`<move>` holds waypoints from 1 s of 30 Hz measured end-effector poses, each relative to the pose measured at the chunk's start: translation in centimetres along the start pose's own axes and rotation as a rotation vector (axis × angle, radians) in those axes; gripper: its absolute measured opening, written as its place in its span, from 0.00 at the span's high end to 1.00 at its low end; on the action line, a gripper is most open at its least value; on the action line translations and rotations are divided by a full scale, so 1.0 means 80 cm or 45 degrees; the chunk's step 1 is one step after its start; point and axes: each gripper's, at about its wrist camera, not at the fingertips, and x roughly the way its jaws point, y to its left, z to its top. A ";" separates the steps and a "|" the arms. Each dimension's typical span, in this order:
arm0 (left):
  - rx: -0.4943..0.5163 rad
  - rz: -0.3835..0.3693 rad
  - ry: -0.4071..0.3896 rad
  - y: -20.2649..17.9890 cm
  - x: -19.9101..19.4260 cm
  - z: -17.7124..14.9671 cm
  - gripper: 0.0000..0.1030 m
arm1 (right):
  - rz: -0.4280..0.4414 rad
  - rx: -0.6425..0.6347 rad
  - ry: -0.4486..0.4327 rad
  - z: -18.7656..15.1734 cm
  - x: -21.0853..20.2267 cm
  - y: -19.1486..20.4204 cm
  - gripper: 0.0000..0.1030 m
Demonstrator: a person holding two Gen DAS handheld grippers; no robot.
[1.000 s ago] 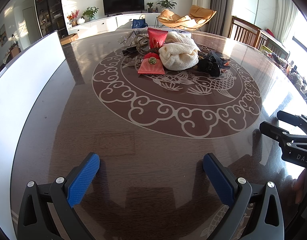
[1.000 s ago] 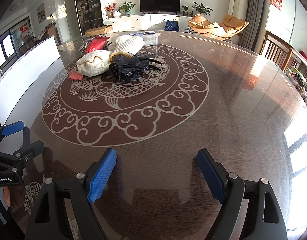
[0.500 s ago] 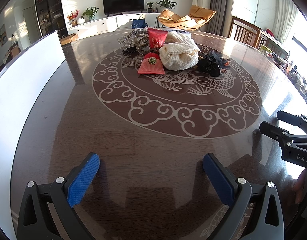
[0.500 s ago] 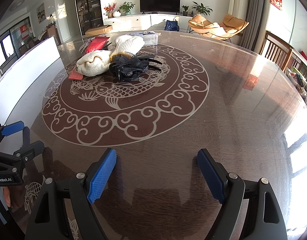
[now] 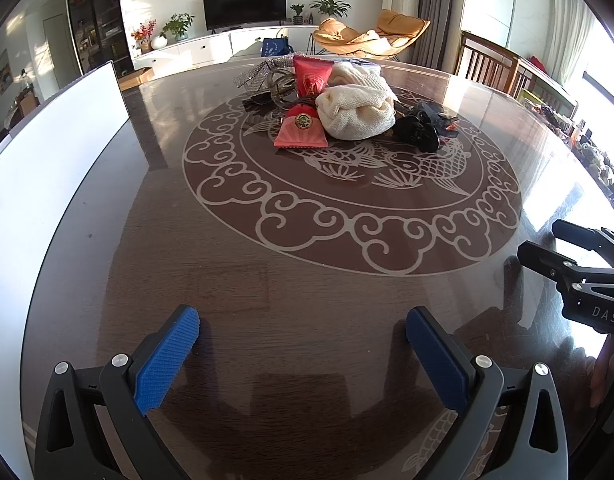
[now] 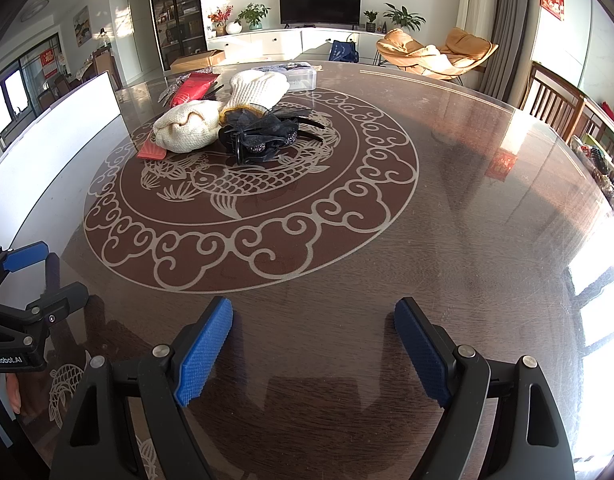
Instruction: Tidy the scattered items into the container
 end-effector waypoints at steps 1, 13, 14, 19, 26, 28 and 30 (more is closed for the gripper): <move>0.000 0.000 0.000 0.000 0.000 0.000 0.00 | 0.006 -0.002 0.004 0.002 0.002 0.000 0.16; 0.001 0.000 0.000 0.000 0.000 0.000 0.00 | 0.238 -0.317 0.028 0.102 0.088 0.037 0.10; 0.000 0.000 0.000 0.000 0.000 0.000 0.00 | 0.234 -0.310 0.028 0.110 0.096 0.037 0.10; 0.000 0.000 0.000 0.000 0.001 0.000 0.00 | 0.186 -0.244 0.022 0.143 0.124 0.035 0.10; 0.000 0.000 0.000 0.000 0.001 0.000 0.00 | 0.151 -0.204 0.001 0.159 0.132 0.032 0.21; 0.000 0.000 0.000 0.001 0.001 0.000 0.00 | 0.154 -0.194 -0.024 0.157 0.126 0.030 0.43; 0.000 -0.001 0.000 0.000 0.001 0.000 0.00 | 0.165 -0.183 -0.026 0.153 0.121 0.027 0.44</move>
